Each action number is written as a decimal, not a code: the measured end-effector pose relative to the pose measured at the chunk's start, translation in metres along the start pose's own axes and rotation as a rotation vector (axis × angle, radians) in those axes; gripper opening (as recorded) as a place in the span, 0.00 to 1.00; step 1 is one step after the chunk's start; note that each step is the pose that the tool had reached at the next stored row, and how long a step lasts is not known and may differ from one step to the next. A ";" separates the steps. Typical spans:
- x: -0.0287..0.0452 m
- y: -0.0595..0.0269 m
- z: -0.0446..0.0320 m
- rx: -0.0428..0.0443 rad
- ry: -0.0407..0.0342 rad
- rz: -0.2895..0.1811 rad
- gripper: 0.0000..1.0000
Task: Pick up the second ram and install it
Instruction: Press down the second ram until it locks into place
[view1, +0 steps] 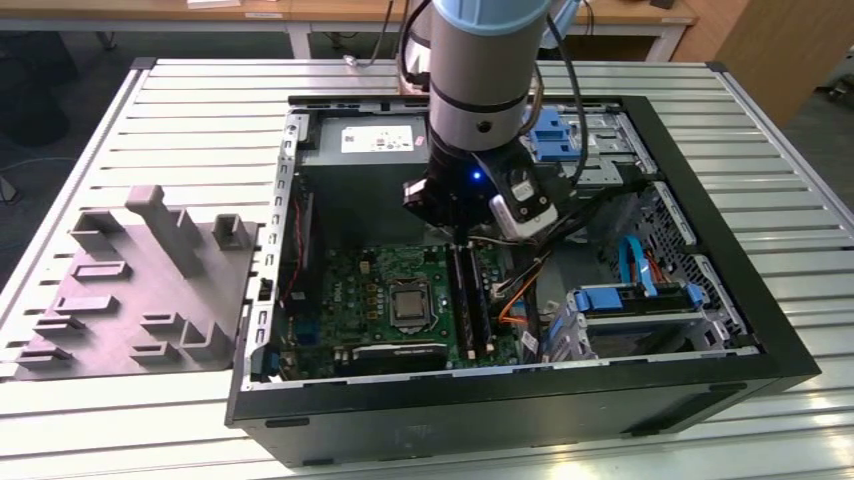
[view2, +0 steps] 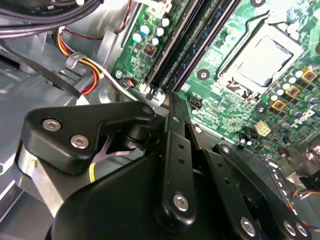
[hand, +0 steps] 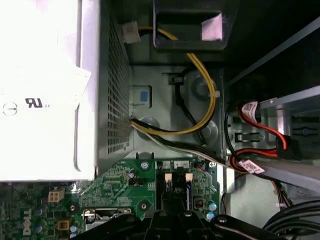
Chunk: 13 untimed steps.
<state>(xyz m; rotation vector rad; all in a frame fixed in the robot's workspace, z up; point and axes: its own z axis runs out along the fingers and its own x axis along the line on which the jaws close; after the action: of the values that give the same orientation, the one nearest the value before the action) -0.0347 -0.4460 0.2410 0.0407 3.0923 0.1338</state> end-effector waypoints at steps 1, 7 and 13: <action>0.0000 -0.0025 -0.0002 -0.0001 0.0000 0.000 0.11; -0.0005 -0.0192 -0.0015 -0.0002 -0.0001 0.000 0.11; -0.0010 -0.0383 -0.0031 0.0011 0.0000 0.000 0.11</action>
<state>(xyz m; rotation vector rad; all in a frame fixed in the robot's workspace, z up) -0.0348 -0.4844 0.2407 0.0410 3.0923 0.1321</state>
